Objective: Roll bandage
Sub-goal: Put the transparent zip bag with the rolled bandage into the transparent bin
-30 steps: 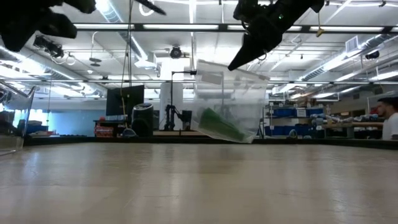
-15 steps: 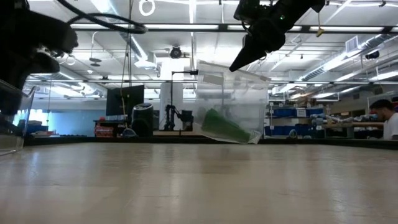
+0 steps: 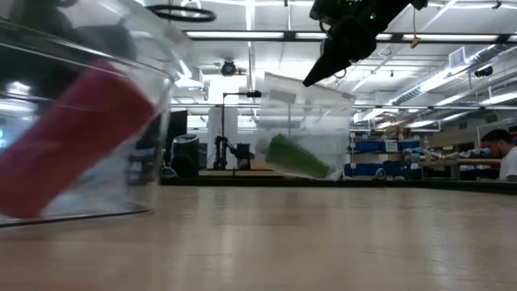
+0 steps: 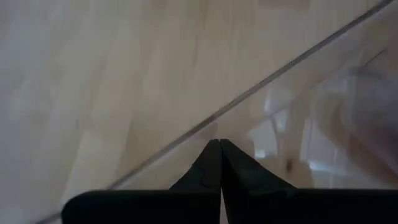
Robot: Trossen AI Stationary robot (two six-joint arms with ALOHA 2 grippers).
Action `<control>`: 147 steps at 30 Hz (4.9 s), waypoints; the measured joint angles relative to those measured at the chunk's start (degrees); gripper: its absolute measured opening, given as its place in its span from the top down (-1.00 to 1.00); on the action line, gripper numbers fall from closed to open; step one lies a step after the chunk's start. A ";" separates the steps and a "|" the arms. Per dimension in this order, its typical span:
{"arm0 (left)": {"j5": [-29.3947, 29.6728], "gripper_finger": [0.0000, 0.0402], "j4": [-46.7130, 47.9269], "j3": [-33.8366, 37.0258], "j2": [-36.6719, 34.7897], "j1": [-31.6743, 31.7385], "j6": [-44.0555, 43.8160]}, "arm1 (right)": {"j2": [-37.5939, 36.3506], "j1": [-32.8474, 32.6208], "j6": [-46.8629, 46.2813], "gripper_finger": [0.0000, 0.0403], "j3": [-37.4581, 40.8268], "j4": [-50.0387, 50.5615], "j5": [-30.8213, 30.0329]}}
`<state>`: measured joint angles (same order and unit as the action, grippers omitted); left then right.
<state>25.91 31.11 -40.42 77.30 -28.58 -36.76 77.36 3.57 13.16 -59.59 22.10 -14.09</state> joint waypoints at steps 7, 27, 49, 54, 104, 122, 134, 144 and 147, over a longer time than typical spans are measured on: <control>4.15 0.99 -13.56 4.71 0.48 5.18 8.68 | -5.57 0.00 -1.42 1.00 -0.02 2.97 -0.04; -1.25 0.99 -47.60 4.96 11.63 20.47 36.18 | -12.56 -2.73 -5.35 1.00 -0.02 9.79 -4.99; -1.03 0.99 2.75 -6.89 -11.85 12.65 26.74 | -13.06 -2.71 -4.45 1.00 -0.02 14.95 -7.45; -5.99 0.99 16.82 -10.50 -13.81 5.66 17.17 | -13.06 -2.64 -4.03 1.00 -0.02 14.54 -7.54; 5.75 0.97 -43.11 16.23 -6.36 24.68 33.23 | -12.52 -9.86 0.82 1.00 -4.66 6.85 -7.94; 2.46 0.97 -48.18 16.23 -6.05 28.80 38.09 | 1.30 -16.65 0.91 1.00 -4.68 -0.29 -1.47; 2.49 0.97 -48.06 16.23 -6.05 28.85 38.23 | 5.95 -16.56 5.28 1.00 -4.68 -6.48 -1.33; 2.62 0.97 -48.04 16.23 -6.06 28.85 38.25 | 3.70 -15.50 9.87 1.00 -4.70 -8.43 -5.05; 3.10 0.97 -48.06 16.23 -6.08 28.85 38.25 | 4.00 -14.99 8.85 1.00 -4.70 -8.51 -2.18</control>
<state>29.00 -16.95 -24.18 71.22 0.27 1.50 81.35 -11.42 22.01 -64.29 13.59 -16.27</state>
